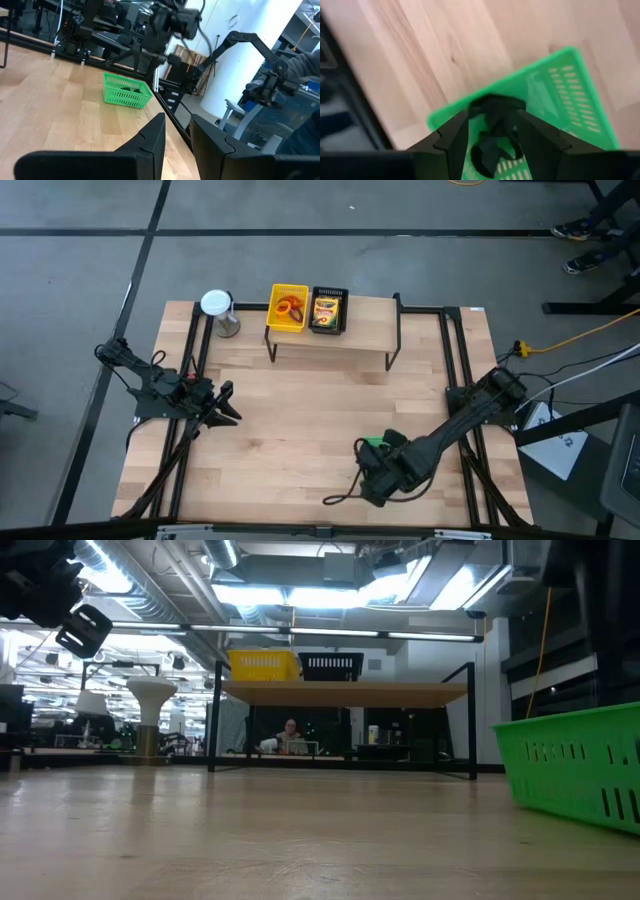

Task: Pick & Place Office Desk Supplies
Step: Put the green bin with rubber bands on the shelf

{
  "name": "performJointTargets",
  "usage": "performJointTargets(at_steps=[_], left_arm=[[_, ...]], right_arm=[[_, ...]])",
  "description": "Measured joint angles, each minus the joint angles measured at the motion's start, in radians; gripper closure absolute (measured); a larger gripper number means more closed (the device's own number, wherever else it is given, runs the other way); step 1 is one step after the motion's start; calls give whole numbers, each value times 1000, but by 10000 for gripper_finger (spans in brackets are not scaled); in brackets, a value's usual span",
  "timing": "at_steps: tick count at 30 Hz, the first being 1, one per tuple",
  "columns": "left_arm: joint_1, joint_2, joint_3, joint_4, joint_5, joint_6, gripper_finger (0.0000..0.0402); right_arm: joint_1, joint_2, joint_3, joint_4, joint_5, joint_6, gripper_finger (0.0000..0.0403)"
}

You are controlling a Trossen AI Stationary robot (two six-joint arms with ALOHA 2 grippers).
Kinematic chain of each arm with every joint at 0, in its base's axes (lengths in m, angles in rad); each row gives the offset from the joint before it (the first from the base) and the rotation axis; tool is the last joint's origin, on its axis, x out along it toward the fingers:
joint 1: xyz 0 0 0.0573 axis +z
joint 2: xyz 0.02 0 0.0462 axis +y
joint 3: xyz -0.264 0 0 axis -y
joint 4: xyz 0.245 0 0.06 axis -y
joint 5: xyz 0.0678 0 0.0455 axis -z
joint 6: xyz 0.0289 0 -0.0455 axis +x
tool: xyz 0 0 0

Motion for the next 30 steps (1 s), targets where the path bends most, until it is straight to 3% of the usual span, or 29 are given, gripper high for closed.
performJointTargets(at_steps=[3, 8, 30], left_arm=[[0, 0, 0, 0, 0, 0, 315], [0, 0, 0, 0, 0, 0, 315], [0, 0, 0, 0, 3, 0, 315]], right_arm=[[11, -32, 0, 36, 12, 22, 236], [60, -14, 1, 145, -59, 23, 236], [88, 95, 0, 162, -120, -1, 236]])
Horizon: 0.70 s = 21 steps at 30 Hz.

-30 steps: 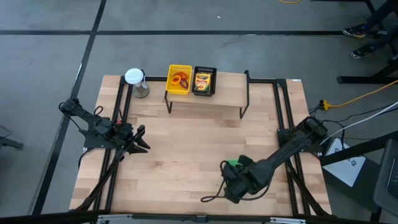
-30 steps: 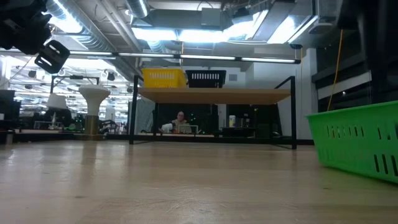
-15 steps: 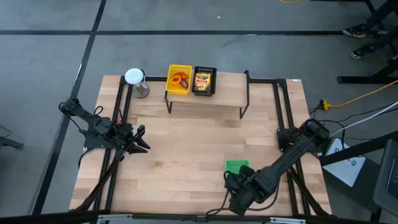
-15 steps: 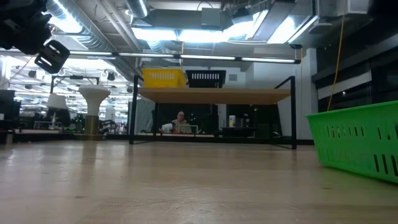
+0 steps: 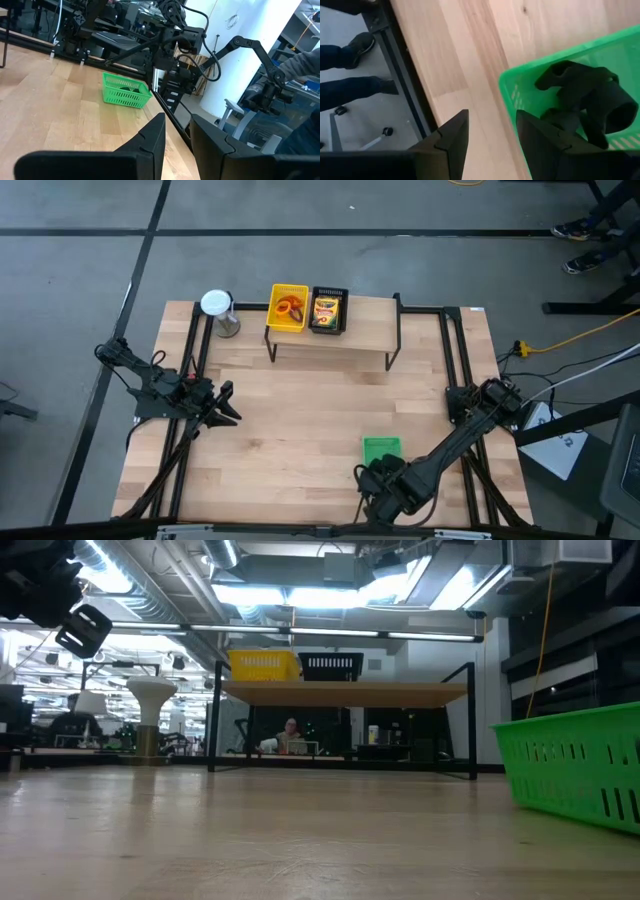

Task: Pick & Place Office Desk Supplies
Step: Put the green bin with rubber bands on the shelf

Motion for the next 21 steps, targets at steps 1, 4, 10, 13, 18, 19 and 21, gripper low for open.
performJointTargets(at_steps=[1, 4, 10, 13, 18, 19, 21], left_arm=[[0, 0, 0, 0, 0, 0, 315], [0, 0, 0, 0, 0, 0, 315], [0, 0, 0, 0, 1, 0, 315], [0, 0, 0, 0, 1, 0, 315], [0, 0, 0, 0, 1, 0, 315], [0, 0, 0, 0, 1, 0, 315], [0, 0, 0, 0, 1, 0, 315]], right_arm=[[0, 0, 0, 0, 1, 0, 236], [-1, 0, 0, -2, 5, 1, 236], [0, 18, 0, 0, 5, 3, 236], [0, 39, 0, 2, 1, 3, 236], [-1, 53, 0, -6, -6, 3, 241], [-2, 53, 0, -14, -7, 6, 247], [-3, 53, 0, -42, 1, 30, 268]])
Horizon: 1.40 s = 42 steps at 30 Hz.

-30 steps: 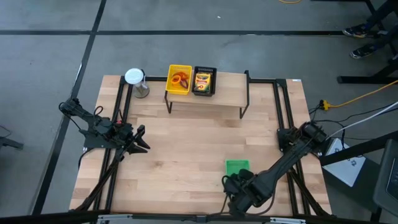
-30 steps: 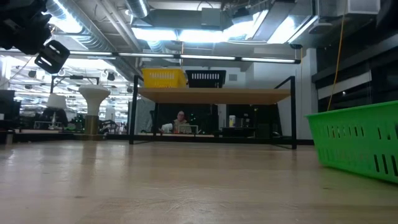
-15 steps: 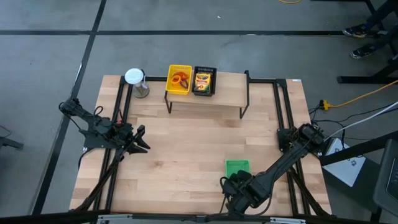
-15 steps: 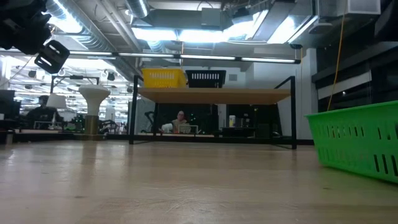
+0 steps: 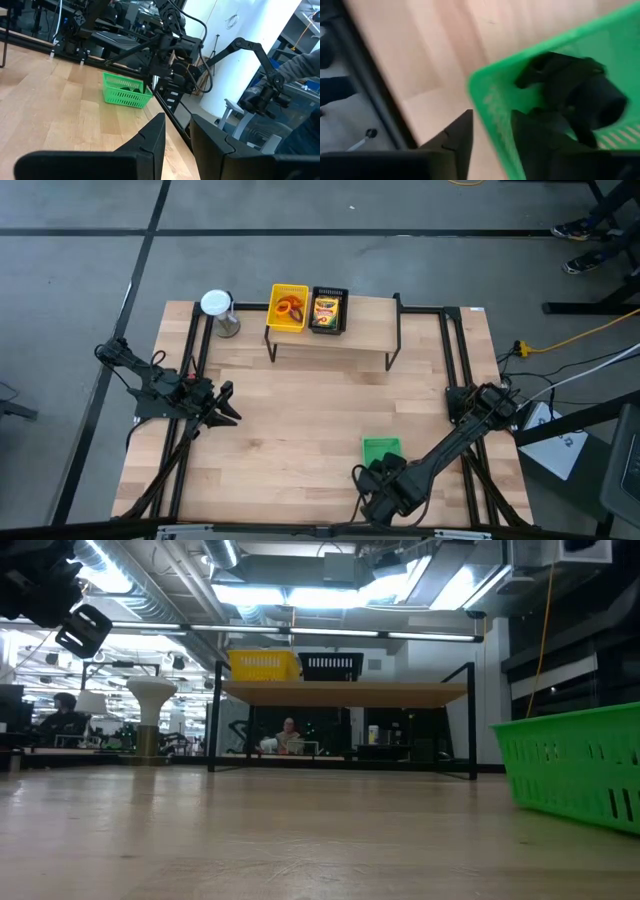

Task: Pick & Place Office Desk Supplies
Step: Put the green bin with rubber bands on the shelf

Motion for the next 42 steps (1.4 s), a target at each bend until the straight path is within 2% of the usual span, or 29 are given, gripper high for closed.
performJointTargets(at_steps=[5, 7, 11, 14, 21, 30, 37, 42], left_arm=[[0, 0, 0, 0, 0, 0, 315], [0, 0, 0, 0, 0, 0, 315], [0, 0, 0, 0, 0, 0, 315], [0, 0, 0, 0, 0, 0, 315], [0, 0, 0, 0, 0, 0, 315], [0, 0, 0, 0, 0, 0, 315], [0, 0, 0, 0, 0, 0, 315], [0, 0, 0, 0, 0, 0, 315]], right_arm=[[0, 0, 0, -38, 1, 18, 366], [-2, 0, 0, -41, 0, 19, 388], [-12, -2, 0, -41, -4, 27, 378], [-24, -25, 6, -66, -7, 27, 390], [-62, -76, 160, -314, 76, 1, 391], [-149, -78, 447, -638, 144, -256, 391], [-246, -90, 551, -636, 173, -518, 391], [-323, -111, 571, -636, 221, -544, 391]])
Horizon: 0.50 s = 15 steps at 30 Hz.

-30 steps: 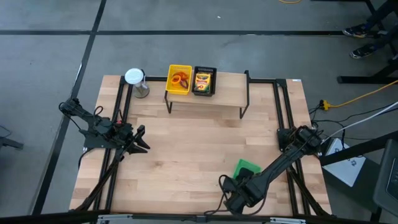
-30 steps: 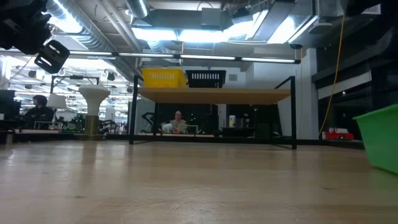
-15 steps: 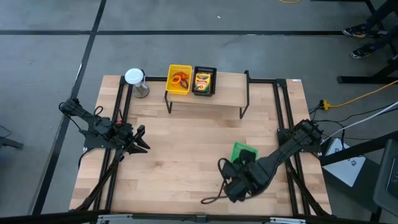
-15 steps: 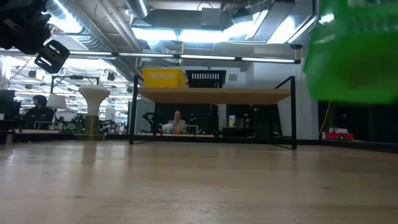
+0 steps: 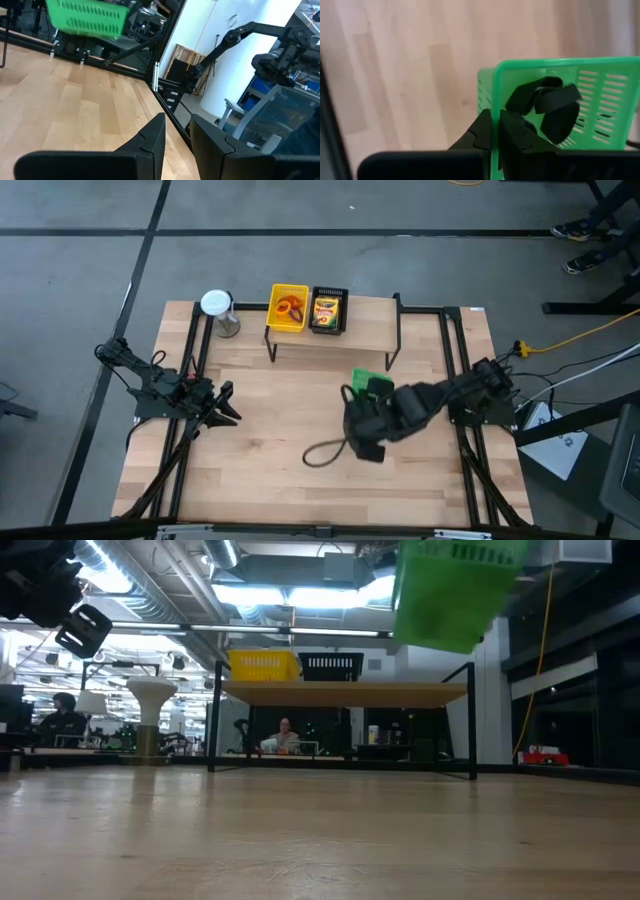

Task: Pick & Place Office Desk Supplies
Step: Put the green bin with rubber bands on the shelf

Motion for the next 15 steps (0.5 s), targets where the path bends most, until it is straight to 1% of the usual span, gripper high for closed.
performJointTargets(at_steps=[5, 11, 15], left_arm=[[0, 0, 0, 0, 0, 0, 315], [0, 0, 0, 0, 0, 0, 315], [0, 0, 0, 0, 0, 0, 315]], right_arm=[[-82, -30, 0, 0, 29, -147, 391], [-198, -72, 0, 0, -12, -367, 391], [-278, -93, 0, 0, -36, -479, 391]])
